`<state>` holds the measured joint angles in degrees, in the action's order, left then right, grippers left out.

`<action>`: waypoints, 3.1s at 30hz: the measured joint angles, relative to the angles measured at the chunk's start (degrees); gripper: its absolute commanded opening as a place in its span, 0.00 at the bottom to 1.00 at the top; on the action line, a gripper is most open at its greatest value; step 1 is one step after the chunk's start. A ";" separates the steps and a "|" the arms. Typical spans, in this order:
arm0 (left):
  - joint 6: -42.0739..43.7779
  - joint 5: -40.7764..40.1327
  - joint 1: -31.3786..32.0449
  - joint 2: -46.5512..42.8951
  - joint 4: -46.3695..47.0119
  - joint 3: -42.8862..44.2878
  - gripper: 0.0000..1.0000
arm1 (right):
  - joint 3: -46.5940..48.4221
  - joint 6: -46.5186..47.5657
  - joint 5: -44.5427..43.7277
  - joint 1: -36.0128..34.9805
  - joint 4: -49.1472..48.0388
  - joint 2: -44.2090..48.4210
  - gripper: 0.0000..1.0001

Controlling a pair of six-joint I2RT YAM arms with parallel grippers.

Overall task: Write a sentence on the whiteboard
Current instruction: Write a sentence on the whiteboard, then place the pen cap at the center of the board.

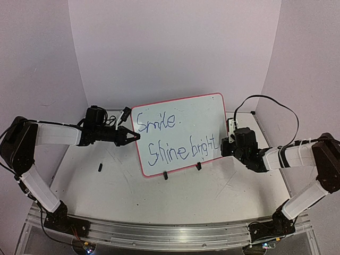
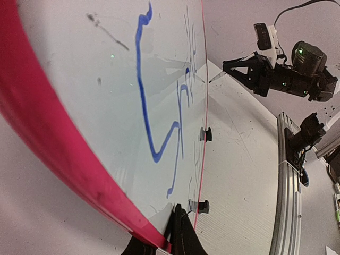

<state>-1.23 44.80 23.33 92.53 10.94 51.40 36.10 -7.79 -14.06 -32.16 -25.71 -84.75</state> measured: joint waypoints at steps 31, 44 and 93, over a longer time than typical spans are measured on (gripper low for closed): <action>3.15 -4.61 0.63 0.59 -2.27 0.35 0.28 | -0.59 -1.53 1.44 0.00 8.17 22.75 0.00; 4.24 -8.26 -0.22 0.35 -6.47 -1.75 0.49 | -2.40 -1.51 1.97 0.00 12.96 24.41 0.00; -16.70 -44.68 -7.74 5.22 -47.56 2.71 0.17 | -2.40 -0.24 9.88 0.00 13.81 26.14 0.00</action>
<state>-17.93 0.12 15.59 97.76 -36.62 54.11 33.69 -8.03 -4.19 -32.16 -11.90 -58.61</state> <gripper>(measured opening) 0.282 0.098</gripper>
